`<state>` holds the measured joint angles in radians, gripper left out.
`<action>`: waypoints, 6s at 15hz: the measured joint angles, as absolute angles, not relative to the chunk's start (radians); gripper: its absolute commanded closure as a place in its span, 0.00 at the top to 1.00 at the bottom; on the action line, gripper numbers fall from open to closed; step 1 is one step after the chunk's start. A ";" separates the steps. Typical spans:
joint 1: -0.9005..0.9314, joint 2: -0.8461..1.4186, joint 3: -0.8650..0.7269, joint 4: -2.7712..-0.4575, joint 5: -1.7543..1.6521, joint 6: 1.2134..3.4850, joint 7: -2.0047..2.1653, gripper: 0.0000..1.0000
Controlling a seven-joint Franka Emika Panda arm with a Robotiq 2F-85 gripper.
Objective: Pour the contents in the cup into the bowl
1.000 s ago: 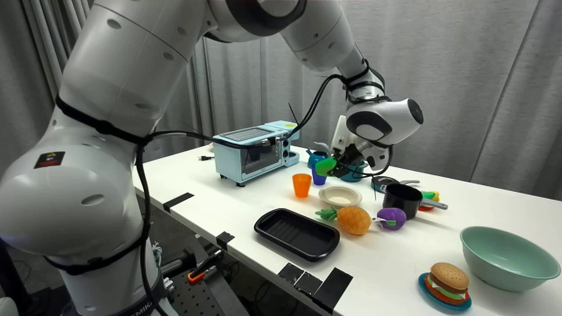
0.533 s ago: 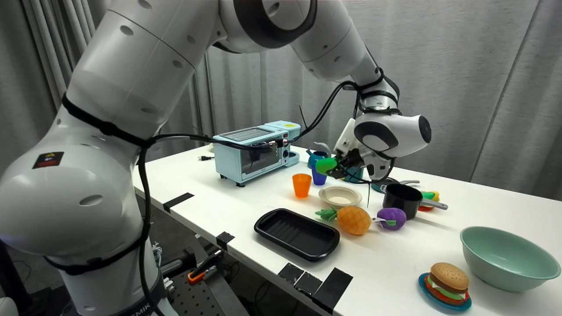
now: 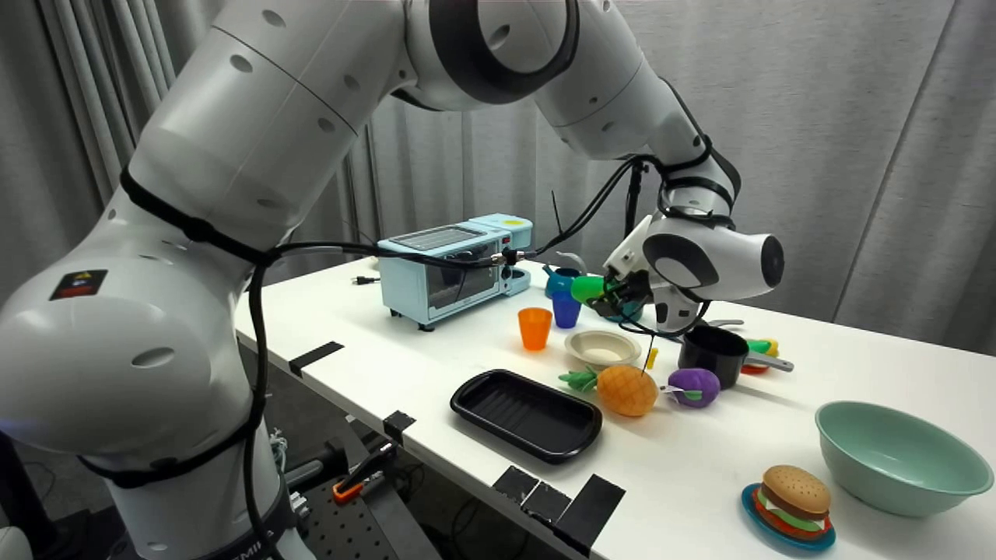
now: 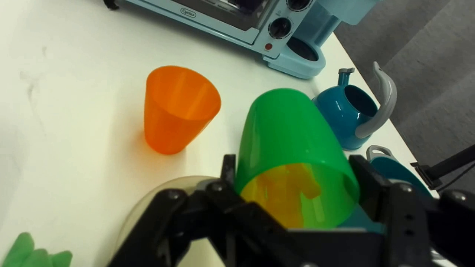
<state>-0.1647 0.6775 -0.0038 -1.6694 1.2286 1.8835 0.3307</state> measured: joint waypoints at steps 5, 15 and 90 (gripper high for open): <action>-0.163 0.703 -0.004 -1.668 1.257 1.883 0.354 0.50; -0.164 0.716 -0.007 -1.658 1.265 1.812 0.363 0.50; -0.204 0.841 0.024 -1.453 0.493 1.770 -0.819 1.00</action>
<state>-0.2037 0.8406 0.0242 -1.4526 0.4926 1.7696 -0.8187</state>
